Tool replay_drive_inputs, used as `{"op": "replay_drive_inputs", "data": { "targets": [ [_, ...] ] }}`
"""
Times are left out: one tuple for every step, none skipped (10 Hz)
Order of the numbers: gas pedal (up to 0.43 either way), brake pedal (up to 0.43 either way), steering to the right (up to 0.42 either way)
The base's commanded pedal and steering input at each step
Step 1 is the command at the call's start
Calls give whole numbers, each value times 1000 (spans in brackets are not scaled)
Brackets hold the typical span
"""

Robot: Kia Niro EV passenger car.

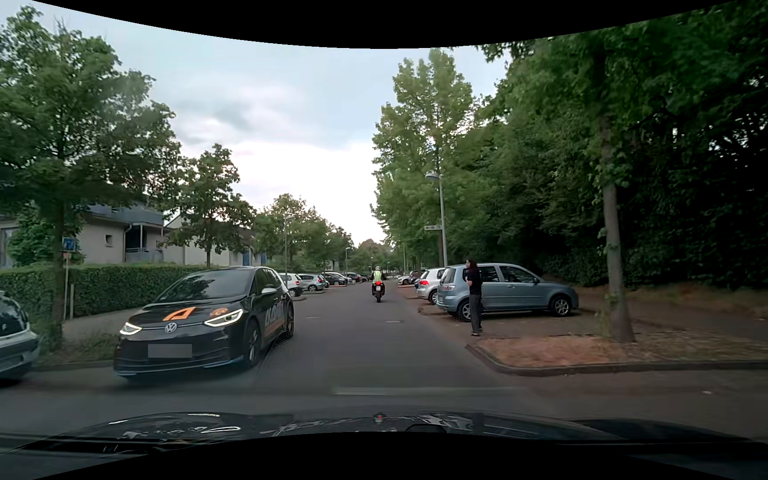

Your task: Follow the waypoints while adhering to traffic rules and regulations

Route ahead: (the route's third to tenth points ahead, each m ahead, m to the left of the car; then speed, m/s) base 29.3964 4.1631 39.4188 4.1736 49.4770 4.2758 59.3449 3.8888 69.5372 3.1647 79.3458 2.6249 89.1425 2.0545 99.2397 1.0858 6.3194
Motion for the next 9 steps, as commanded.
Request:
{"op": "replay_drive_inputs", "data": {
  "targets": [
    [110, 0, -55],
    [98, 0, -53],
    [98, 0, -54],
    [98, 0, -54],
    [98, 0, -49],
    [98, 0, -45],
    [98, 0, -40],
    [98, 0, -37],
    [98, 0, -39]
  ]
}}
